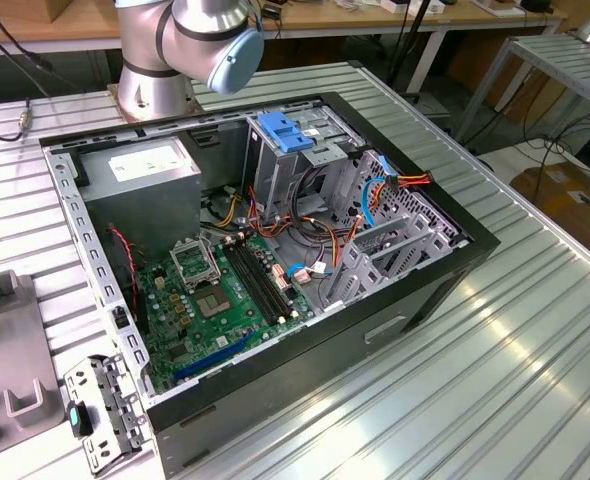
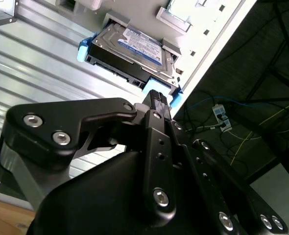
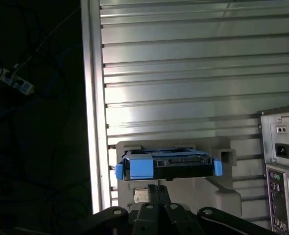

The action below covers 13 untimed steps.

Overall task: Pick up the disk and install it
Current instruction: 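Pick up the disk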

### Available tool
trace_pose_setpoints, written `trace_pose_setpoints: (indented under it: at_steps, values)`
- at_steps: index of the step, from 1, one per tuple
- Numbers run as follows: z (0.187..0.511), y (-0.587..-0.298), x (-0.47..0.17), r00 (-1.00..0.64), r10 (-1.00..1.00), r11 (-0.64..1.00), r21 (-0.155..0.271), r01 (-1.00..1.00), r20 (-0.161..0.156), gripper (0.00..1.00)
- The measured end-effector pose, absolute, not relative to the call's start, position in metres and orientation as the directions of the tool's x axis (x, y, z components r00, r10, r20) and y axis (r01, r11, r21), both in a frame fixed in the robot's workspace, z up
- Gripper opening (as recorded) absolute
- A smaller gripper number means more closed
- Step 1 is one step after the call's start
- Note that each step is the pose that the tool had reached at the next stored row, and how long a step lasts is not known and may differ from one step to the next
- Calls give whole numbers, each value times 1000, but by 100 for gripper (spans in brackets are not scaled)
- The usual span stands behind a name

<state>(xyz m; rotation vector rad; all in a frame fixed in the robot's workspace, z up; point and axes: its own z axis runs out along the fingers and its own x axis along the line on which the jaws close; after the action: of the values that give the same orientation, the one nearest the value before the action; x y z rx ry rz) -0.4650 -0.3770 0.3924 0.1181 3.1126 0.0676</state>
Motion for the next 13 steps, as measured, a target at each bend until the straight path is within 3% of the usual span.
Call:
trace_pose_setpoints:
  at_steps: [13]
  values:
    - [392, -377, -465, -997, -78, 996, 44, -79, -24, 11]
